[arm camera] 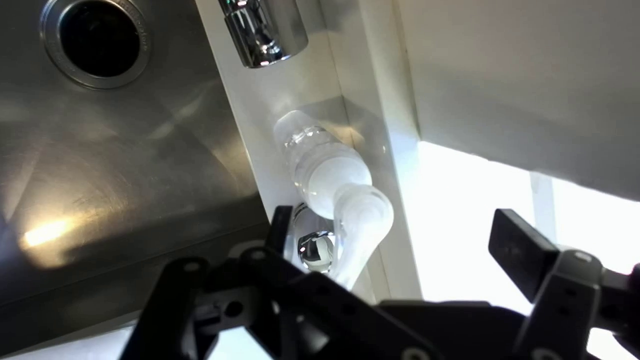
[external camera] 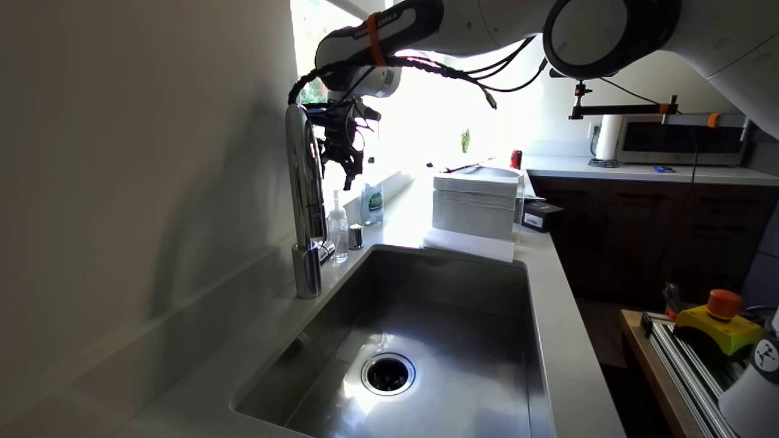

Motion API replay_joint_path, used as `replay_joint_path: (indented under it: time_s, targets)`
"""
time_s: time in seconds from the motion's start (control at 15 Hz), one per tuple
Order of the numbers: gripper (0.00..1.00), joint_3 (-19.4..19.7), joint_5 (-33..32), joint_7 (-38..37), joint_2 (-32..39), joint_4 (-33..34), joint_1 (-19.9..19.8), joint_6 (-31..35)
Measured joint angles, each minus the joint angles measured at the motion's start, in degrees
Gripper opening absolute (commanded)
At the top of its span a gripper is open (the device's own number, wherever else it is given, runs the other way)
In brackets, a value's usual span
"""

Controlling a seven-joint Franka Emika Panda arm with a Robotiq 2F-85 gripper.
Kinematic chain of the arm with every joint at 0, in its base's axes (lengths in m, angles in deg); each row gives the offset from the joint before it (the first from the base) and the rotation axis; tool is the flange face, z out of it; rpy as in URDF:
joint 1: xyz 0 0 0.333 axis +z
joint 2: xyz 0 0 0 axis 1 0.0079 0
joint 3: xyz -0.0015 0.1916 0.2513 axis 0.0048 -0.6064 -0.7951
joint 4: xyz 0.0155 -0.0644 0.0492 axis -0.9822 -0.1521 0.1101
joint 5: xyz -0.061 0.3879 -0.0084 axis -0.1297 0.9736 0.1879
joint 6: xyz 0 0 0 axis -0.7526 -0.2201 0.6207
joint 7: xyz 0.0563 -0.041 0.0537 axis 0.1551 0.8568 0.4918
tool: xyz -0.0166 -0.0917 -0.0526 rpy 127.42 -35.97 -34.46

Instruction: Move the left bottle to the left

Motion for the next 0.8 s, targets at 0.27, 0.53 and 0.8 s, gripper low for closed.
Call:
replay_joint_path:
  time_s: [0.27, 0.53, 0.8]
  targets:
    - [1.0, -0.1, -0.1, 5.5, -1.1, -0.1, -0.3, 0.0]
    - [1.0, -0.7, -0.1, 18.9, -3.3, -0.3, -1.6, -3.1]
    - [1.0, -1.1, -0.1, 32.0, -5.5, -0.4, -3.3, -8.8]
